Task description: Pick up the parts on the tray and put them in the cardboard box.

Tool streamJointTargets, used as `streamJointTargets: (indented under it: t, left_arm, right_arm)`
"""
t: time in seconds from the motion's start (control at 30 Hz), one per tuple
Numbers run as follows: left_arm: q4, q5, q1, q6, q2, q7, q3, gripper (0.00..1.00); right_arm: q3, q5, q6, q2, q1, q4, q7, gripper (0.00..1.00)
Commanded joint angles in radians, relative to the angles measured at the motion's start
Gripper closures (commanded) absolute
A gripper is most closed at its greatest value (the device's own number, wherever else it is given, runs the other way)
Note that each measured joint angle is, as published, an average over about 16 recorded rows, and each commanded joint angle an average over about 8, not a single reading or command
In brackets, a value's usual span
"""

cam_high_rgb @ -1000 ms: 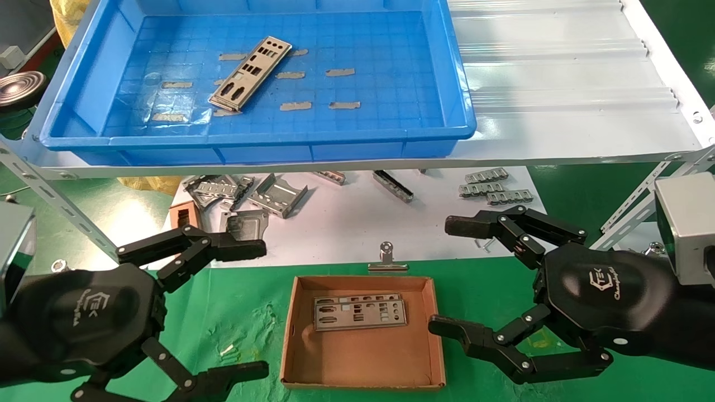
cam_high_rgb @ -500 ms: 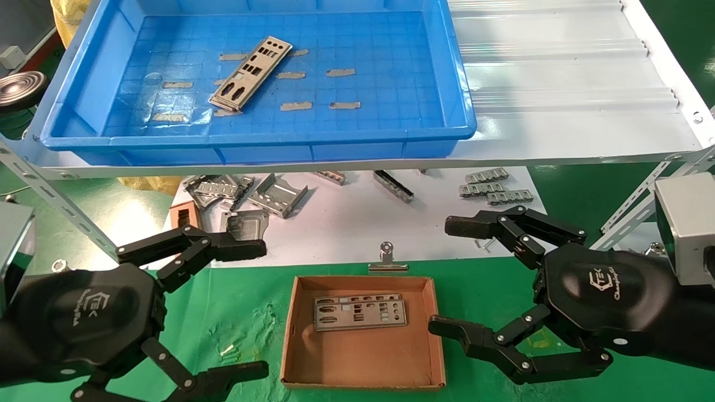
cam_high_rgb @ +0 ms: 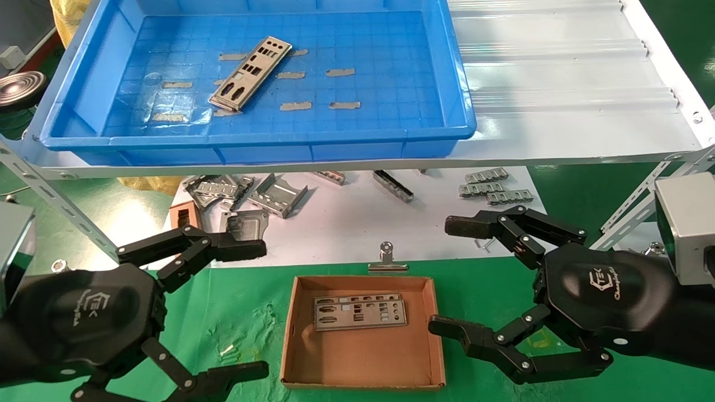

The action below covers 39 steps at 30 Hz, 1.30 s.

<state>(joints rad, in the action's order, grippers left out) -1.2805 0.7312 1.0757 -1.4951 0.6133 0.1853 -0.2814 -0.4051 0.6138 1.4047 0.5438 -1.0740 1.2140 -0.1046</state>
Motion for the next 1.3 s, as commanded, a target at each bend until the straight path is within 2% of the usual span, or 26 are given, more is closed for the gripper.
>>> streamJointTargets:
  t: [0.03,1.3]
  left_arm:
    - [0.000,0.000,0.000,0.000,0.000,0.000,0.000,0.00]
    - [0.000,0.000,0.000,0.000,0.000,0.000,0.000,0.00]
  right_arm:
    - [0.000,0.000,0.000,0.000,0.000,0.000,0.000,0.00]
    - [0.000,0.000,0.000,0.000,0.000,0.000,0.000,0.00]
